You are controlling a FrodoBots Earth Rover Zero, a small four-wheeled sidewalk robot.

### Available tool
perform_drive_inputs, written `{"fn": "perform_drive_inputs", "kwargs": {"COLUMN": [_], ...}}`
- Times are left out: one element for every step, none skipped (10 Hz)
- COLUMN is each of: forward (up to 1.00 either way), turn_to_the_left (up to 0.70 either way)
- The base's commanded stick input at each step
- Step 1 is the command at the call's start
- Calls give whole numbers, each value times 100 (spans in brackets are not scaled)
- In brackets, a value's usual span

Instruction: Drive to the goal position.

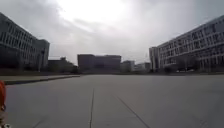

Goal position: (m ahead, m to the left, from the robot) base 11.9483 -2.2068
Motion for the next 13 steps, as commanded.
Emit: {"fn": "perform_drive_inputs", "kwargs": {"forward": [85,85,85,85,85,85,85,85,85,85,85,85,85], "turn_to_the_left": [0,0,0,0,0,0,0,0,0,0,0,0,0]}}
